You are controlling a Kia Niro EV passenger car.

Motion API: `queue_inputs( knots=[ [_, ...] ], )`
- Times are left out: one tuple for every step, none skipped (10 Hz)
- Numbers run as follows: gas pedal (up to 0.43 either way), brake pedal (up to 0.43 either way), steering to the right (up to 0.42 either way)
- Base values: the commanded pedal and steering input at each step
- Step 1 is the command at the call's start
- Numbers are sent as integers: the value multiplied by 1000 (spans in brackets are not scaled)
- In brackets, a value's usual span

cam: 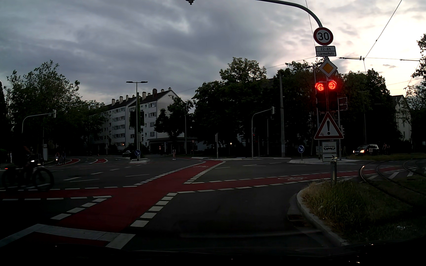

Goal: Follow the waypoints while adhering to traffic rules and regulations

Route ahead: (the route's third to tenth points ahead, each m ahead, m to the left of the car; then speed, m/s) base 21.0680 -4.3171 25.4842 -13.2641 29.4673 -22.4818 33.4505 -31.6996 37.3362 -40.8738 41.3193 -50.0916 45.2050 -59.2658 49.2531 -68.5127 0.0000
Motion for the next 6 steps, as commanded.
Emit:
queue_inputs(
  knots=[
    [0,250,-52],
    [0,244,-52],
    [0,250,-52],
    [0,250,-51],
    [0,256,-49],
    [0,274,-48]
  ],
)
